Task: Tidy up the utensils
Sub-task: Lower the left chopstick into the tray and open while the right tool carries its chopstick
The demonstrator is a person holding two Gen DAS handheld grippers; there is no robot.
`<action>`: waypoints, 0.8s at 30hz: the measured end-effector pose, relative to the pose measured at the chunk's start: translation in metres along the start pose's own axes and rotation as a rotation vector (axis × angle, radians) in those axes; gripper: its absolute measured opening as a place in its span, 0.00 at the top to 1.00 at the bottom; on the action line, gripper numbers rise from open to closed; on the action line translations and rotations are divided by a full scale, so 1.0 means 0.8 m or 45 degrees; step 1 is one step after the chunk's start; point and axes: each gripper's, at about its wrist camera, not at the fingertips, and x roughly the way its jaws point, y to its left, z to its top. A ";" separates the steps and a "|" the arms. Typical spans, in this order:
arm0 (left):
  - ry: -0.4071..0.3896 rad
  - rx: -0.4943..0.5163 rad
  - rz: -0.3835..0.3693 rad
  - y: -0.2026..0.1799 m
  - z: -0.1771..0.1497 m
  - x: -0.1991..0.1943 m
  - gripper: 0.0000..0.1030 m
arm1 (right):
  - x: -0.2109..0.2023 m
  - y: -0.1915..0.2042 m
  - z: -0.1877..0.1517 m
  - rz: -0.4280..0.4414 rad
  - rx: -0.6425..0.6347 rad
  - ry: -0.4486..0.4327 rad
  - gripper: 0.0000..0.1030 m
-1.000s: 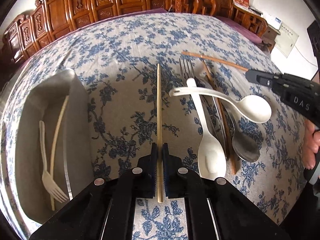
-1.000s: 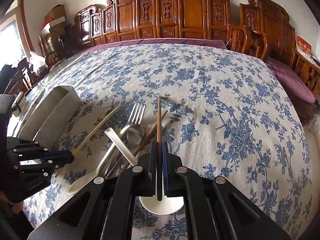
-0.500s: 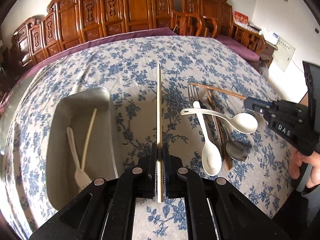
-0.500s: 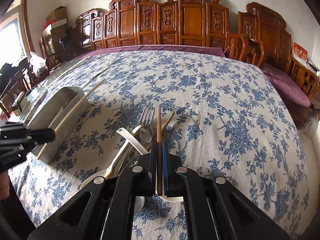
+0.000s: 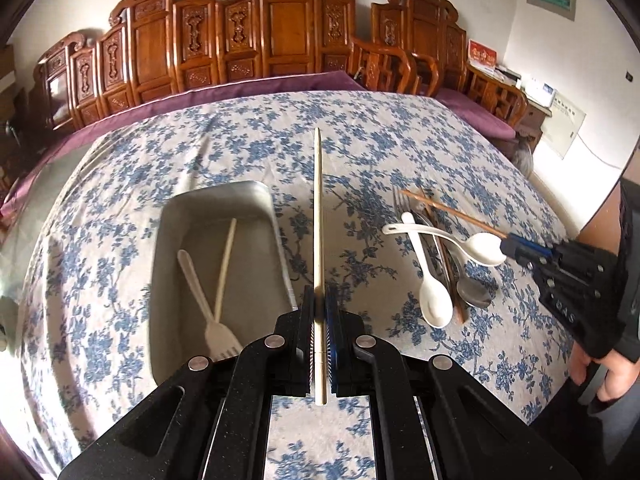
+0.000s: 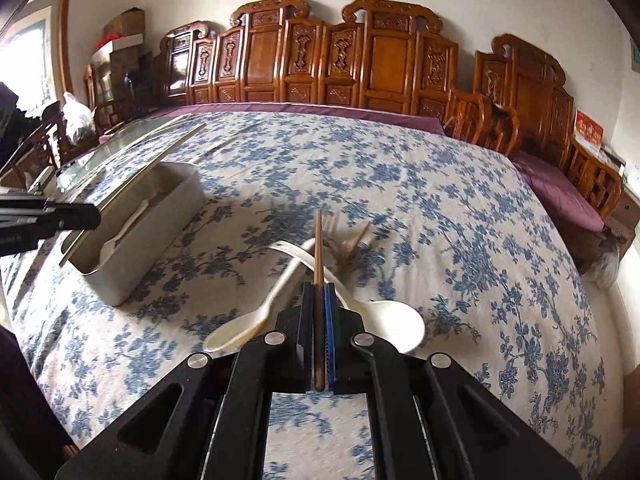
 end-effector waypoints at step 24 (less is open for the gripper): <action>0.221 -0.156 0.091 0.094 -0.011 0.067 0.96 | -0.038 0.092 0.032 0.103 -0.106 -0.038 0.95</action>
